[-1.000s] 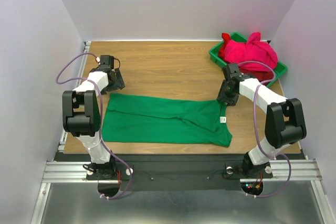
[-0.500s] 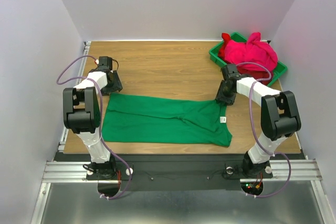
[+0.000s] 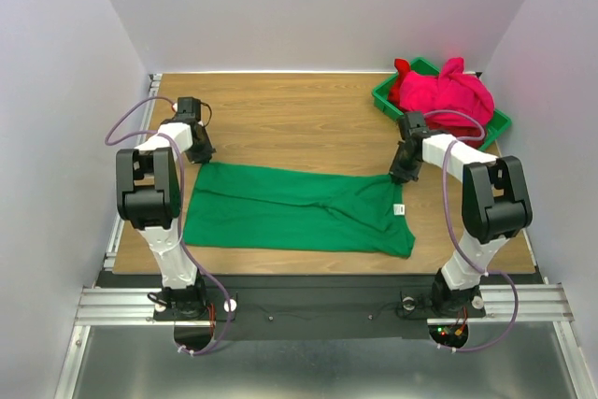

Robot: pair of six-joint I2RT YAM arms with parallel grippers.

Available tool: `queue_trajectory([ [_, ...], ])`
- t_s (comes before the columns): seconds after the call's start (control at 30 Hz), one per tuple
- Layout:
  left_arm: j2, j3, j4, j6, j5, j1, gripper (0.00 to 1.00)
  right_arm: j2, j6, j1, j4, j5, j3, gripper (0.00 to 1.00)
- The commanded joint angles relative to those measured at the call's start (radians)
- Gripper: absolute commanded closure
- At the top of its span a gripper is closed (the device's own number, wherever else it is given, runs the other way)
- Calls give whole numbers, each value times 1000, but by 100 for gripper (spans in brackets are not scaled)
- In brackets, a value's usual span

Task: Fold and stack the t-shirts
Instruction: Fold the tshirt

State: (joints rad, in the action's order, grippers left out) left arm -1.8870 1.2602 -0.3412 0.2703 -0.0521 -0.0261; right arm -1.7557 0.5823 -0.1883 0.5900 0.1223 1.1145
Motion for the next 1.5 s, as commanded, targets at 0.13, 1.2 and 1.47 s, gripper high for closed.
queue_trajectory([
  [0.13, -79, 186, -9, 7, 47, -6, 100, -68, -4, 72, -38, 22, 131, 100],
  [1.2, 97, 70, -61, 49, 31, 9, 54, 74, -102, 99, -35, -115, 122, 38],
  [1.47, 88, 34, -42, 55, 40, 17, 55, 88, -104, 96, -35, -116, 114, 39],
])
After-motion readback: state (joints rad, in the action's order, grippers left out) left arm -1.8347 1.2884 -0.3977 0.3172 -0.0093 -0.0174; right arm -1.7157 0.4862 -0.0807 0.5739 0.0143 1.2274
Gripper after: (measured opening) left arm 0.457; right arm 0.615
